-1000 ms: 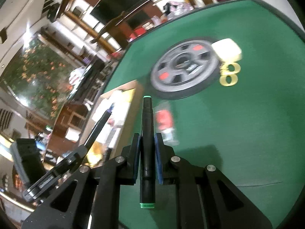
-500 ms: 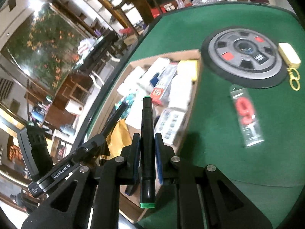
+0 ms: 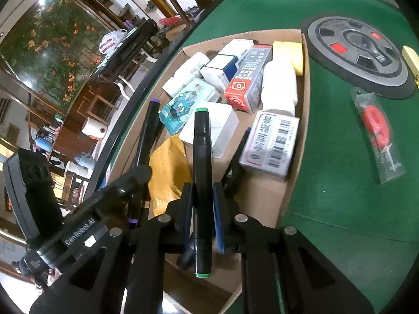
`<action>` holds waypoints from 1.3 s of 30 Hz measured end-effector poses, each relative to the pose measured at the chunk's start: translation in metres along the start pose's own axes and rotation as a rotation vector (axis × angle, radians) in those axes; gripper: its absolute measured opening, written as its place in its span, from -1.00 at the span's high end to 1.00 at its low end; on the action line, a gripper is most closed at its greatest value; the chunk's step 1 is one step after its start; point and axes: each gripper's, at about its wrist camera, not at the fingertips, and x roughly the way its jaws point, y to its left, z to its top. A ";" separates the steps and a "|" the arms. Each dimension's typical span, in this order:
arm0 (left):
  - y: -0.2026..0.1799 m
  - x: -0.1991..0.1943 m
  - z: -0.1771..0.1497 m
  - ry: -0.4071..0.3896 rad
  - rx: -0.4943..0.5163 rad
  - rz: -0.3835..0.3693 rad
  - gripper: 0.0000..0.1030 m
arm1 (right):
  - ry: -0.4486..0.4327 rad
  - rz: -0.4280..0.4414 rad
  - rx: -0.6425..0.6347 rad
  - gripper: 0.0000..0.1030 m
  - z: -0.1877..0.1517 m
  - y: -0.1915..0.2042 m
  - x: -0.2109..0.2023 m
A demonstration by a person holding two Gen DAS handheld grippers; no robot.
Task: Organize objects
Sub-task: 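Carry the three markers over the cardboard box with both tools, then open both tools to release the markers into the box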
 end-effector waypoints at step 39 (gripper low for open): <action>-0.008 -0.030 0.003 -0.035 0.094 0.094 -0.04 | -0.040 -0.244 0.011 0.74 -0.004 0.009 -0.019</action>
